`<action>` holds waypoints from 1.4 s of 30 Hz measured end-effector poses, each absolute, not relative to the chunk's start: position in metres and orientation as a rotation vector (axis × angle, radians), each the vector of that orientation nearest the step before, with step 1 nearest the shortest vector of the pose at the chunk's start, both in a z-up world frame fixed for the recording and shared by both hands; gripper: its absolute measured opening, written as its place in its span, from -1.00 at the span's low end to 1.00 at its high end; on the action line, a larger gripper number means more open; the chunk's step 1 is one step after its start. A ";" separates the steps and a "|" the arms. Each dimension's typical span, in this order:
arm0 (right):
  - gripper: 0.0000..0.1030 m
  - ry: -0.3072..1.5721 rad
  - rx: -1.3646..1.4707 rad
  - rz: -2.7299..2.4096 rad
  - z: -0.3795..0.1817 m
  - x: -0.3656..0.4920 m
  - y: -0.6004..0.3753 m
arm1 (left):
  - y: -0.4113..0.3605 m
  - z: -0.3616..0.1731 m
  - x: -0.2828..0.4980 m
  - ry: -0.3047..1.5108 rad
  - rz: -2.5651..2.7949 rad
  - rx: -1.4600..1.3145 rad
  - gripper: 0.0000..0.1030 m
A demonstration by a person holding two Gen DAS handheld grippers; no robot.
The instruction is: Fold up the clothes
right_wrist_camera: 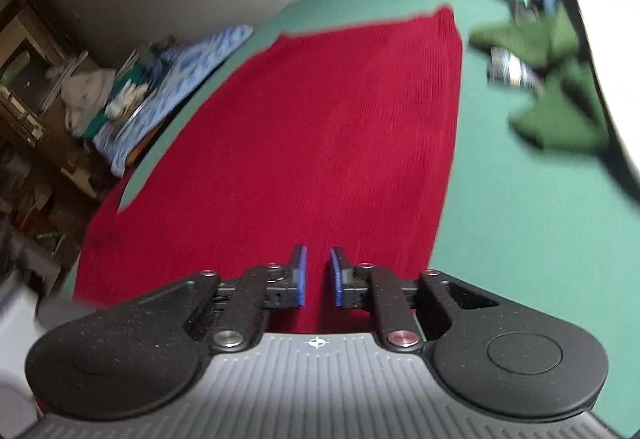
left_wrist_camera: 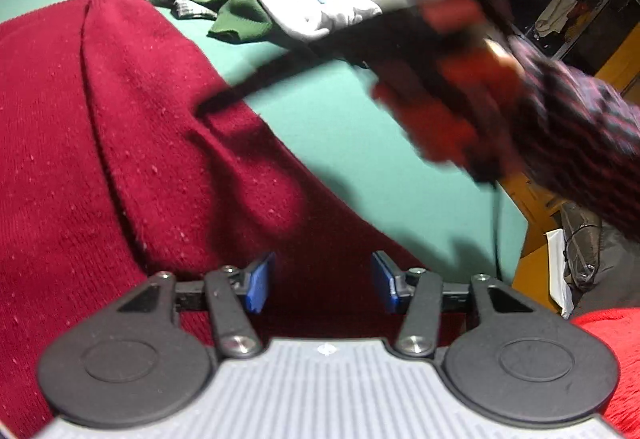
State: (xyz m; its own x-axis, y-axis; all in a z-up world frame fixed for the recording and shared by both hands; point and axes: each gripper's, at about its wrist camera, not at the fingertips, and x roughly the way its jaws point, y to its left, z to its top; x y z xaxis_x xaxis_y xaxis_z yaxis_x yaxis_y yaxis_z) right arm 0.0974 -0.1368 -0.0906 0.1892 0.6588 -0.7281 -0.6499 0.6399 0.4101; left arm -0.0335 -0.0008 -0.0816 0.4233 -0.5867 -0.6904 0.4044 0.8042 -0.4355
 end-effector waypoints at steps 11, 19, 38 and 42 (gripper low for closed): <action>-0.79 0.982 -0.031 0.743 -0.092 -0.026 -0.189 | -0.002 -0.087 -0.053 0.956 -0.709 -0.098 -0.08; -0.72 0.914 -0.027 0.634 -0.084 -0.070 -0.195 | 0.018 -0.076 -0.030 0.883 -0.669 -0.093 -0.05; -0.30 0.822 0.041 0.718 -0.071 -0.047 -0.191 | -0.003 -0.078 -0.065 0.881 -0.423 -0.131 0.11; -0.32 0.859 -0.066 0.774 -0.089 -0.041 -0.174 | -0.014 -0.081 -0.081 0.886 -0.271 -0.119 0.12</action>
